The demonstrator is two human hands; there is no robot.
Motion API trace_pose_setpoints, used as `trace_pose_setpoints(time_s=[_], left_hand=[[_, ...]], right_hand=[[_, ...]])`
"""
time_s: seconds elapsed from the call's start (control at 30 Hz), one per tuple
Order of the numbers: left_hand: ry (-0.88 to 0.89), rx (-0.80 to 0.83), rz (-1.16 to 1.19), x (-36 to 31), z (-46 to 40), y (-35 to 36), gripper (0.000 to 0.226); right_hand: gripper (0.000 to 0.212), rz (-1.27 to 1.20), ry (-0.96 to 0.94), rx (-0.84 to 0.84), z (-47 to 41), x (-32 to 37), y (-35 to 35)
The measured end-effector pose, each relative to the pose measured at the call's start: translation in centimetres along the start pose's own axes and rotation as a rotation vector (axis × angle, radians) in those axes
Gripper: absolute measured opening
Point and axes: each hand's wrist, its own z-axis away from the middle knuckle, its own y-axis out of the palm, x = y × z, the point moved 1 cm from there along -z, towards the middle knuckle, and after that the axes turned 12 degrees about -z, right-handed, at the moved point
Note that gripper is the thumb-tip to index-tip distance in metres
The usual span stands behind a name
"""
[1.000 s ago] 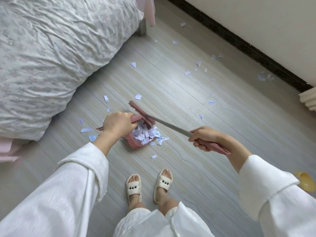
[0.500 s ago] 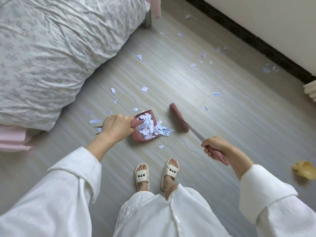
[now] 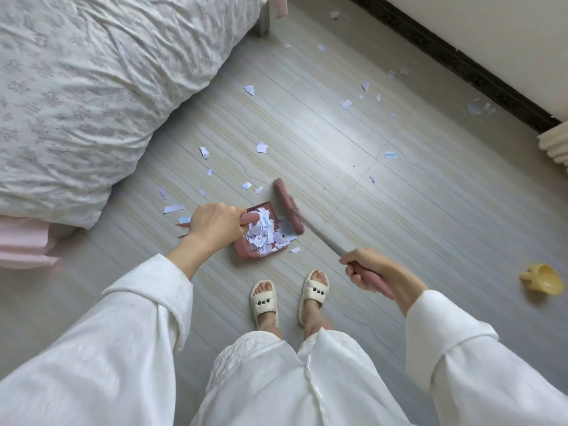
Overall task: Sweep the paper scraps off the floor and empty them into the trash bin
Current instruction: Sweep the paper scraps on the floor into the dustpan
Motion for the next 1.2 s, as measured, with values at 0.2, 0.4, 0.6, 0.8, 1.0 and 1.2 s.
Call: trace_pose_setpoints(time_s=[0.2, 0.4, 0.6, 0.8, 1.0, 1.2], left_hand=[[0.026, -0.005, 0.014, 0.5, -0.1, 0.4, 0.026], [0.045, -0.004, 0.000, 1.6, 0.5, 1.1, 0.021], [0.037, -0.015, 0.000, 2.4, 2.0, 0.6, 0.019], [0.022, 0.018, -0.036, 3.2, 3.2, -0.2, 0.016], [0.046, 0.016, -0.121, 2.9, 3.0, 1.0, 0.015], [0.104, -0.032, -0.145, 1.6, 2.4, 2.1, 0.026]], right_hand=[[0.011, 0.009, 0.024, 0.111, 1.4, 0.4, -0.7], [0.015, 0.062, -0.095, 0.044, 2.8, -1.5, -0.2], [0.010, 0.075, -0.187, -0.097, 2.7, -3.0, 2.0], [0.013, 0.047, -0.192, -0.149, 1.8, -3.2, 3.9], [0.007, 0.142, -0.147, -0.093, 0.6, -4.0, 4.7], [0.024, -0.117, 0.018, 0.110, 0.9, -1.9, 2.2]])
